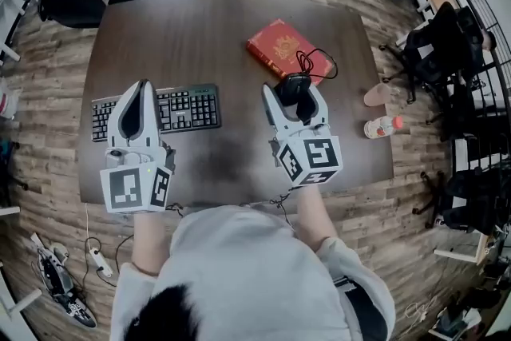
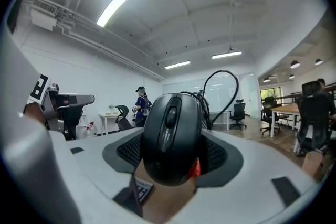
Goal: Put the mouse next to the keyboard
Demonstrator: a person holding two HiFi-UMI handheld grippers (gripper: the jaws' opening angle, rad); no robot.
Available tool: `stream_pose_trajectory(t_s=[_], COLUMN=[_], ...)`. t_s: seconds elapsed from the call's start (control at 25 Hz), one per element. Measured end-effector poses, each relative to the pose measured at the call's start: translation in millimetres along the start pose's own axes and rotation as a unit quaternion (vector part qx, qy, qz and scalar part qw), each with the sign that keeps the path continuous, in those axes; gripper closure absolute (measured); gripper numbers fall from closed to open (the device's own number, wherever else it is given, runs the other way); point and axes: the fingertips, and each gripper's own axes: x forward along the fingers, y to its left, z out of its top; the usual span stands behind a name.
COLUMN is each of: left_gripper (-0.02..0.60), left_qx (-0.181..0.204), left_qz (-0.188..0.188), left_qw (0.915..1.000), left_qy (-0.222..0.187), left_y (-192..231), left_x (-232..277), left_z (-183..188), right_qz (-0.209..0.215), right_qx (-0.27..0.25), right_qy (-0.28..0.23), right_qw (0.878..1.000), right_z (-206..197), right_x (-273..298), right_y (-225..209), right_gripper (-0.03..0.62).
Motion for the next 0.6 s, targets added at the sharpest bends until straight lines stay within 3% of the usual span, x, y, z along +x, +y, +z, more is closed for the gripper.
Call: stream_pose_trajectory(t_s=[0.32, 0.6], left_gripper=[0.572, 0.571], left_qx=[-0.019, -0.036], left_qz=[-0.03, -0.052], left_qw=[0.9989, 0.9966], left_qy=[0.031, 0.053], left_y=[18, 29], left_x=[29, 46], left_z=[-32, -56], right_qz=[-0.026, -0.052], right_qx=[0.029, 0.064], right_qy=[0.069, 0.138], right_qw=[0.997, 0.987], right_z=[-52, -108], right_x=[29, 44], right_y=[-2, -8], right_gripper=[0.341, 0.341])
